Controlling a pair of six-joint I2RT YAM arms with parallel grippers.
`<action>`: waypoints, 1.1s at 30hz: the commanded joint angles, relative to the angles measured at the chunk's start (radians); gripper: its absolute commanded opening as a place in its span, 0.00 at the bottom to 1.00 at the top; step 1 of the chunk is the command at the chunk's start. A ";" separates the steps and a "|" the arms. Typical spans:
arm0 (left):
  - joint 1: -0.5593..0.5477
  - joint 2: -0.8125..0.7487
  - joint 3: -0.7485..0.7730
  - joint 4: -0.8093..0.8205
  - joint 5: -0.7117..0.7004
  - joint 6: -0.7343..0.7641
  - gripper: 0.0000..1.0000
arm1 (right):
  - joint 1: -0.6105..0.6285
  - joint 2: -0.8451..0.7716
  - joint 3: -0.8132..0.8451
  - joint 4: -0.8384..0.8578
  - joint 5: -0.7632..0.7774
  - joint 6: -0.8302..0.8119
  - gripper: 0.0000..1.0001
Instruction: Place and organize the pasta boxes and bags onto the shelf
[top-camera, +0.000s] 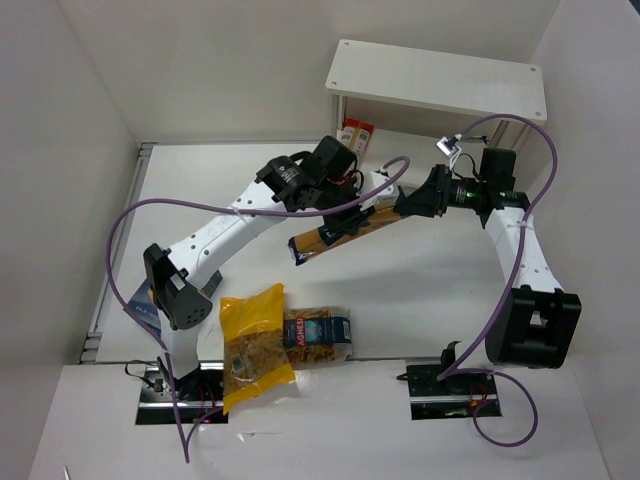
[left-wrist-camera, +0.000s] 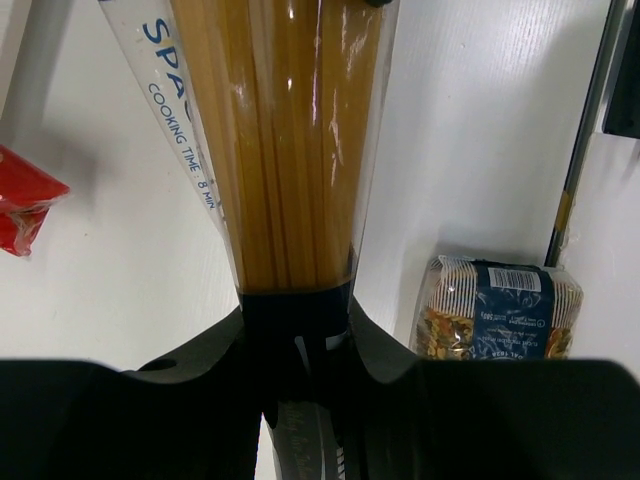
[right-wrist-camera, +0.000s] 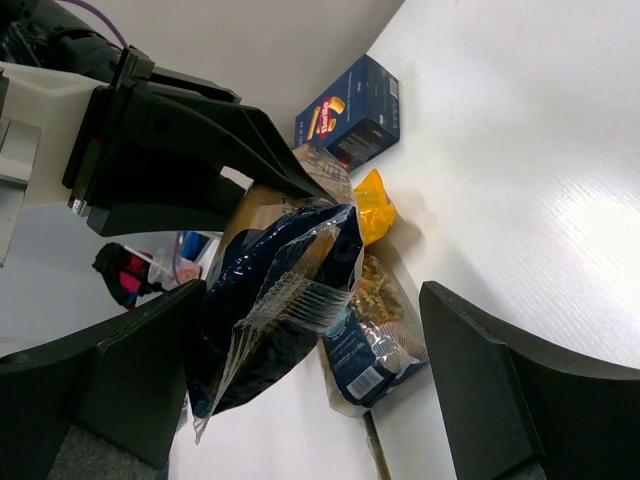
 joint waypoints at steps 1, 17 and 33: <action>-0.028 -0.054 0.074 0.077 0.023 0.008 0.00 | -0.007 -0.007 -0.008 0.050 0.006 0.013 0.93; -0.078 0.043 0.191 0.077 -0.017 0.008 0.00 | -0.007 -0.007 -0.027 0.092 -0.032 0.067 0.91; -0.087 0.101 0.275 0.077 -0.027 0.008 0.00 | -0.007 -0.007 -0.036 0.101 -0.041 0.096 0.83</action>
